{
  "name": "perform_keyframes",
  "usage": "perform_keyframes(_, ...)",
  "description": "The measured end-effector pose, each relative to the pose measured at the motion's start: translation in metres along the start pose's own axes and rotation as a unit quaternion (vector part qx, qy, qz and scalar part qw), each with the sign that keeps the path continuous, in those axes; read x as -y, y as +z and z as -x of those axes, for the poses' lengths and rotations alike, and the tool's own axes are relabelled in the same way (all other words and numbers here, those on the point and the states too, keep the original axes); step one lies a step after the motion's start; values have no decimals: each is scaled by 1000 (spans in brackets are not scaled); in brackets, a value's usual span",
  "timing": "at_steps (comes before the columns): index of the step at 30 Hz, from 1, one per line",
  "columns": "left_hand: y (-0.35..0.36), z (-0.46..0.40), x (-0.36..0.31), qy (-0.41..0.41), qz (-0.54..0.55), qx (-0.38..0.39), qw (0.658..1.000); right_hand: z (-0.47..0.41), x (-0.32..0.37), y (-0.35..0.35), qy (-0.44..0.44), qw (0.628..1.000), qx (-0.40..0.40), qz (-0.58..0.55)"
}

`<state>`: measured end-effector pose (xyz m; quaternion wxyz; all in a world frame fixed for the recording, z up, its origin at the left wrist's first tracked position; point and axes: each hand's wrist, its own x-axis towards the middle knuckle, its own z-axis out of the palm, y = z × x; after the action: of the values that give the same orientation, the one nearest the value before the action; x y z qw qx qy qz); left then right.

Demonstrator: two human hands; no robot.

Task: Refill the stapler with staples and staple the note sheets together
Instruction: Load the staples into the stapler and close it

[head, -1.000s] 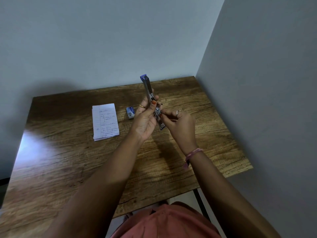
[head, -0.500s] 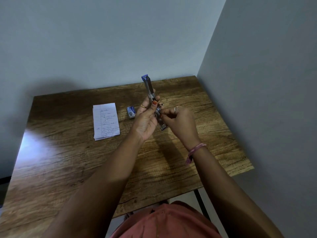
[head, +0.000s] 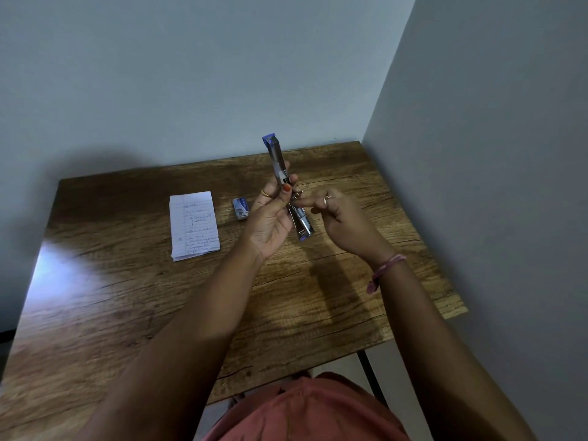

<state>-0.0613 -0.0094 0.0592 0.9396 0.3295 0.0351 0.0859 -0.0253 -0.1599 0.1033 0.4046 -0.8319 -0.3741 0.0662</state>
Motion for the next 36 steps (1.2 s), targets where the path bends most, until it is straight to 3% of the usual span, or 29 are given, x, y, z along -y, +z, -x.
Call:
perform_keyframes(11, 1, 2, -4, 13, -4, 6, 1000, 12, -6, -12, -1, 997, 75, 20)
perform_keyframes(16, 4, 4, 0, 6, -15, 0, 1000, 15, -3, -15, 0, 999, 29, -42)
perform_keyframes(20, 5, 5, -1, 2, -1, 11, 1000, 17, -2, -14, 54, 990, -5, -134)
perform_keyframes(27, 5, 5, -1, 15, 28, 10, 999, 22, -6, -9, 25, 997, 16, -68)
perform_keyframes(33, 0, 4, -1, 19, 32, 3, 999, 23, -7, -12, -81, 995, 21, 50)
perform_keyframes(36, 1, 5, -1, 26, 34, 2, 999, 24, -8, -8, -88, 995, 18, 53)
